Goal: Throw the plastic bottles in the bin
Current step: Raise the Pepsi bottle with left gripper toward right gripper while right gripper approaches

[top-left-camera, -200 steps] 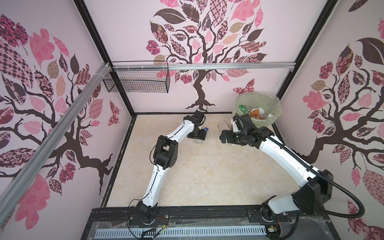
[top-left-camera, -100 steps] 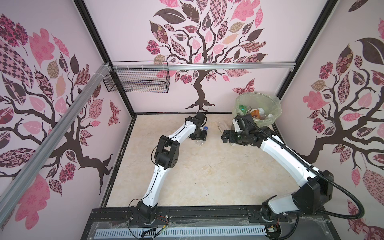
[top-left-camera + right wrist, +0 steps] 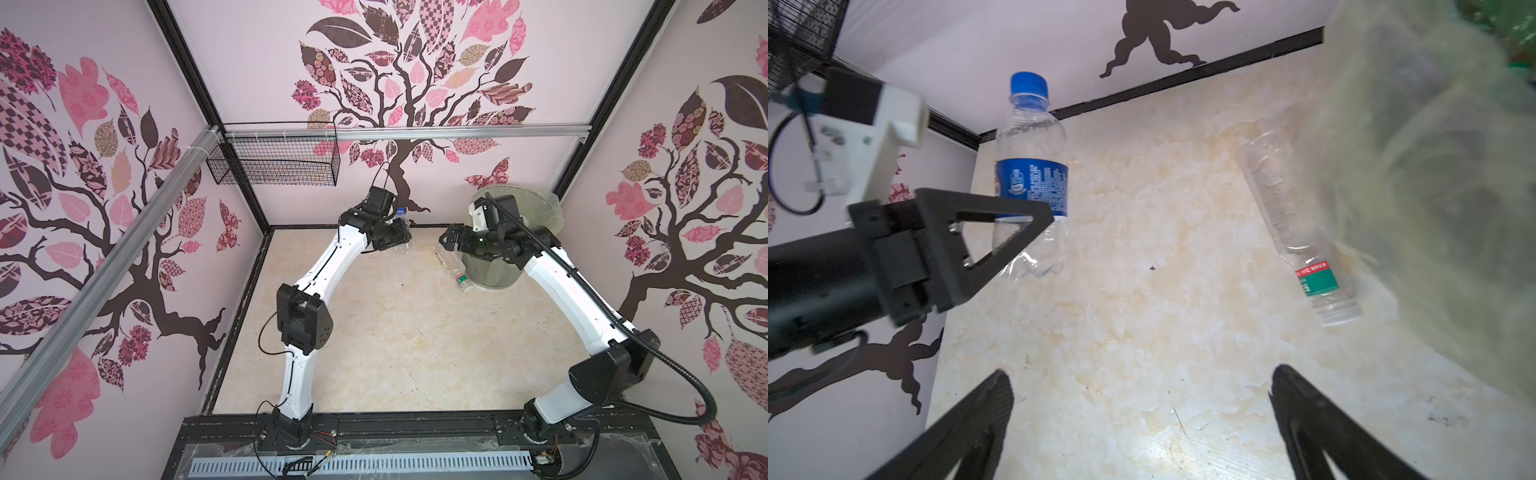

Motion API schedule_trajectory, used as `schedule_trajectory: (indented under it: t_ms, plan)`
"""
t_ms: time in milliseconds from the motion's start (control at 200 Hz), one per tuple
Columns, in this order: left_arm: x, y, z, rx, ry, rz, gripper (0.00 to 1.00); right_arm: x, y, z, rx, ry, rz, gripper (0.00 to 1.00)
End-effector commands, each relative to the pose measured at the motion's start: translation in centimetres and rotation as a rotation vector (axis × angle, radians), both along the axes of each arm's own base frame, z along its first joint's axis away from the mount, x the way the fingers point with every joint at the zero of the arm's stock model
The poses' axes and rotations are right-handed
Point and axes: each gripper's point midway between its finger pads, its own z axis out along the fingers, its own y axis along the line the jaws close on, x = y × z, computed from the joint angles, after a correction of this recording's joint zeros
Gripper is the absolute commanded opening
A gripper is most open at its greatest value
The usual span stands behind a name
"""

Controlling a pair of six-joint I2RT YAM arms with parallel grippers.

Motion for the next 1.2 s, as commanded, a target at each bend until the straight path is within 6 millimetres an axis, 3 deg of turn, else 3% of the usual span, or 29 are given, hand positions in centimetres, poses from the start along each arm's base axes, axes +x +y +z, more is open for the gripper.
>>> schedule_trajectory:
  t_ms: [0, 125, 190, 215, 505, 825, 1195]
  plan:
    - [-2.2, 0.3, 0.2, -0.062, 0.079, 0.045, 0.49, 0.8, 1.2, 1.2, 0.078, 0.031, 0.002, 1.00]
    - [-4.4, -0.5, 1.7, -0.149, 0.088, 0.011, 0.50, 1.7, 2.3, 1.6, 0.125, 0.052, 0.021, 1.00]
    - [-5.7, -1.0, 3.4, -0.150, 0.034, -0.037, 0.51, 2.2, 2.9, 1.7, 0.154, 0.065, 0.029, 1.00]
    - [-6.3, -1.0, 2.7, -0.134, 0.044, -0.050, 0.51, 2.3, 3.2, 1.8, 0.167, 0.070, 0.035, 0.99]
    - [-10.2, -2.4, 5.5, -0.195, -0.070, -0.196, 0.51, 2.7, 5.7, 1.9, 0.316, 0.126, 0.088, 1.00]
    - [-14.0, -3.5, 4.6, -0.208, -0.087, -0.286, 0.51, 2.5, 6.8, 2.0, 0.388, 0.165, 0.122, 0.99]
    - [-15.4, -3.9, 4.1, -0.207, -0.080, -0.317, 0.51, 2.6, 8.0, 0.6, 0.437, 0.215, 0.133, 0.79]
